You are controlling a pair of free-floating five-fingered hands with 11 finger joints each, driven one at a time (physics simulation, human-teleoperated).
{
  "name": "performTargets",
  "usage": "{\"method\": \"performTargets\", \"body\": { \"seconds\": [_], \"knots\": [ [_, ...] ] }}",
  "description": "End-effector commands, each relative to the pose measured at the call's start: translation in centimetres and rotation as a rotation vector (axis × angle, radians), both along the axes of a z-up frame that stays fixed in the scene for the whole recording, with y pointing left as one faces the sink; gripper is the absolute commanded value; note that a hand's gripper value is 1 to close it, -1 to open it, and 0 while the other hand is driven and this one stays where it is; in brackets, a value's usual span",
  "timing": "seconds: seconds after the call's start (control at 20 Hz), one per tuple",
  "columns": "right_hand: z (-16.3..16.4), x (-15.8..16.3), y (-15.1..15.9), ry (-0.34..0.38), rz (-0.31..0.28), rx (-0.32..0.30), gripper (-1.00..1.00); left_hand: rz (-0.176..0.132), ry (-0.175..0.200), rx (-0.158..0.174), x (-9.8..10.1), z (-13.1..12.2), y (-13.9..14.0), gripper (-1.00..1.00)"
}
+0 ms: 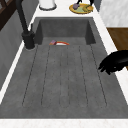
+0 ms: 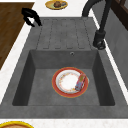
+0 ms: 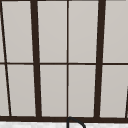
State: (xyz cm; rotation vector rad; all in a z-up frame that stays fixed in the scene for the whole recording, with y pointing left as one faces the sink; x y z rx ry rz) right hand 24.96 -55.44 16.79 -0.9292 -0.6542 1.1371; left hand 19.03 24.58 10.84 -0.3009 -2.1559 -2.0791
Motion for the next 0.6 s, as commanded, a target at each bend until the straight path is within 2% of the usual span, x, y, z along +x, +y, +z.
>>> {"method": "performTargets", "body": {
  "seconds": [0.0, 0.1, 0.2, 0.55],
  "knots": [
    [-0.1, -0.4, 3.0, -0.031, 0.015, -0.006, -1.0, 0.0, 0.0, 0.0, 0.0, 0.0, 0.0, 0.0],
    [-0.1, -0.9, 4.2, -0.043, 0.027, -0.011, -1.0, 0.0, 0.0, 0.0, 0.0, 0.0, 0.0, 0.0],
    [0.1, -1.2, 5.2, -0.025, 0.058, -0.013, -1.0, 0.0, 0.0, 0.0, 0.0, 0.0, 0.0, 0.0],
    [0.0, -2.2, 9.1, -0.032, 0.125, 0.02, -1.0, 0.0, 0.0, 0.0, 0.0, 0.0, 0.0, 0.0]
  ]
}}
